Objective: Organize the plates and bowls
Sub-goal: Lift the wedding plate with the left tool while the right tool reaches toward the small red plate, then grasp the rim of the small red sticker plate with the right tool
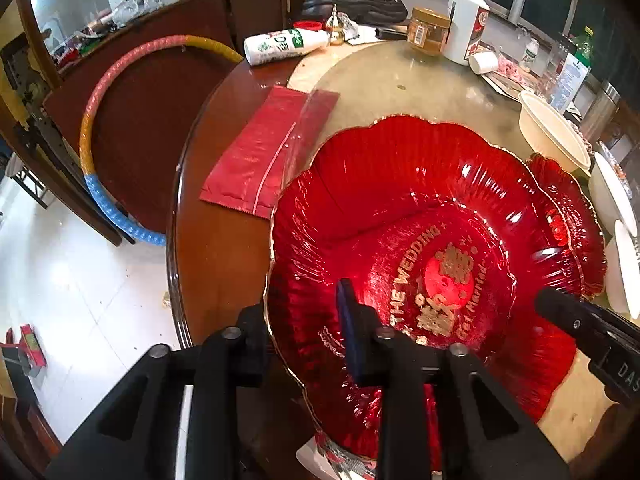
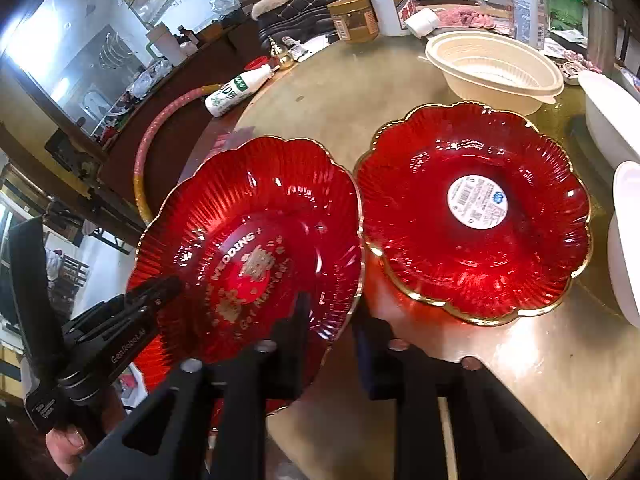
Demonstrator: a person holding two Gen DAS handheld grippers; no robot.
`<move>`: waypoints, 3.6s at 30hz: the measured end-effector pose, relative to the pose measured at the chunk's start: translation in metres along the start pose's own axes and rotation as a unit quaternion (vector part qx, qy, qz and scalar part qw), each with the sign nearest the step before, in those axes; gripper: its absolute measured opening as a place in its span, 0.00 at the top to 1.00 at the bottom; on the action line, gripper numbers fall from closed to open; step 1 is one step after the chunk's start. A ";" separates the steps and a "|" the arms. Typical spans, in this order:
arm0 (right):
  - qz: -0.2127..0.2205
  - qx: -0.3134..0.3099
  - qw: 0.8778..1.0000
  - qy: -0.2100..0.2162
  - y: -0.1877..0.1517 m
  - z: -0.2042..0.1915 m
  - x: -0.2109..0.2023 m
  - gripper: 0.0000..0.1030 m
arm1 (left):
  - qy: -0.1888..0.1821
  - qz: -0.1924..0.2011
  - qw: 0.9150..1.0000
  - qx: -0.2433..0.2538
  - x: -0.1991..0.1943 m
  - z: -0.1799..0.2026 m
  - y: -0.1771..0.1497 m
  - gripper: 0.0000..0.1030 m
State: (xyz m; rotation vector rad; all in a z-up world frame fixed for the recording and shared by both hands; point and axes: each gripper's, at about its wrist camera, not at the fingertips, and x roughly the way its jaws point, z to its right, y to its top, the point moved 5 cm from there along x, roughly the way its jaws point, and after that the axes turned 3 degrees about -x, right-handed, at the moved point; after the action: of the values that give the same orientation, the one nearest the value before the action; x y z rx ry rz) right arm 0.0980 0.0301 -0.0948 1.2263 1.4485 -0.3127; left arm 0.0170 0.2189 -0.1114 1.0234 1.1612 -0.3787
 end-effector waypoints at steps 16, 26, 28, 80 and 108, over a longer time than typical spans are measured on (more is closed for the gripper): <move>0.051 0.039 0.996 0.055 -0.004 0.023 -0.040 0.23 | 0.050 0.082 0.995 0.006 -0.044 -0.010 0.009 0.33; 0.077 0.068 0.994 0.049 -0.007 0.055 -0.062 0.22 | 0.029 0.097 0.994 0.041 -0.059 0.025 0.022 0.33; 0.079 0.077 0.993 0.041 -0.006 0.065 -0.065 0.22 | 0.013 0.097 0.994 0.049 -0.062 0.039 0.030 0.33; 0.044 0.253 0.963 0.079 -0.002 0.153 -0.025 0.73 | -0.089 -0.112 0.972 0.187 0.060 0.226 0.092 0.66; 0.101 0.207 0.972 0.052 0.001 0.141 -0.053 0.89 | -0.070 -0.007 0.982 0.173 -0.003 0.202 0.078 0.76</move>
State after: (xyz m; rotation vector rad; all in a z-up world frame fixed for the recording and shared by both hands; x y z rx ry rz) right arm 0.1677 -0.1034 -0.0931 1.7362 1.3715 -0.4301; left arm 0.1874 0.0935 -0.0655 1.2677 0.9943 -0.6697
